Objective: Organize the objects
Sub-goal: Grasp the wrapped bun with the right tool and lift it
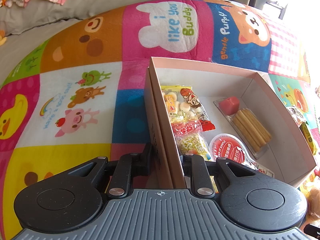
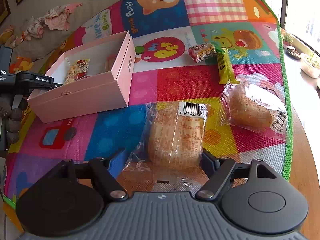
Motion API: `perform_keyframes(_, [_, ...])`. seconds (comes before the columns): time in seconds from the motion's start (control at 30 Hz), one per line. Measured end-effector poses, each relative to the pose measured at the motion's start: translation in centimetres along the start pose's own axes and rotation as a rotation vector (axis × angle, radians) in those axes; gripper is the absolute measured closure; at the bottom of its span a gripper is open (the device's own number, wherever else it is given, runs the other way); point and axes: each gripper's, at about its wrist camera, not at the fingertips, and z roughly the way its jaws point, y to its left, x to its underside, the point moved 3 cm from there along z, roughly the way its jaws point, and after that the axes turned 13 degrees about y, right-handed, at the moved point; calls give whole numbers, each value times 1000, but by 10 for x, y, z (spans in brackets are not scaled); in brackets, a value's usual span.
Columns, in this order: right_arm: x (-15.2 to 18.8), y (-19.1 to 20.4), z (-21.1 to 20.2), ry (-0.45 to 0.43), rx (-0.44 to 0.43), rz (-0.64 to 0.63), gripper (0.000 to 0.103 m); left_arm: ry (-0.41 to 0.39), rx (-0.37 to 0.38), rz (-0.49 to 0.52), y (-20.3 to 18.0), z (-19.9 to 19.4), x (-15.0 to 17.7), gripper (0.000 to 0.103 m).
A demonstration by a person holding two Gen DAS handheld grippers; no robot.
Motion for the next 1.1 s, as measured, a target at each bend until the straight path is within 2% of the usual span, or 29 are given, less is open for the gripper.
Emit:
perform_keyframes(0.27, [4,8,-3,-19,-9,-15,18,2,0,2,-1,0,-1,80])
perform_keyframes(0.47, [-5,8,-6,-69,59,-32,13,2,0,3,-1,0,-1,80])
perform_keyframes(0.83, [-20,5,9,-61,81,-44,13,2,0,2,-1,0,-1,80])
perform_keyframes(1.1, [-18,6,12,-55,87,-61,30,2,0,1,0,0,-1,80])
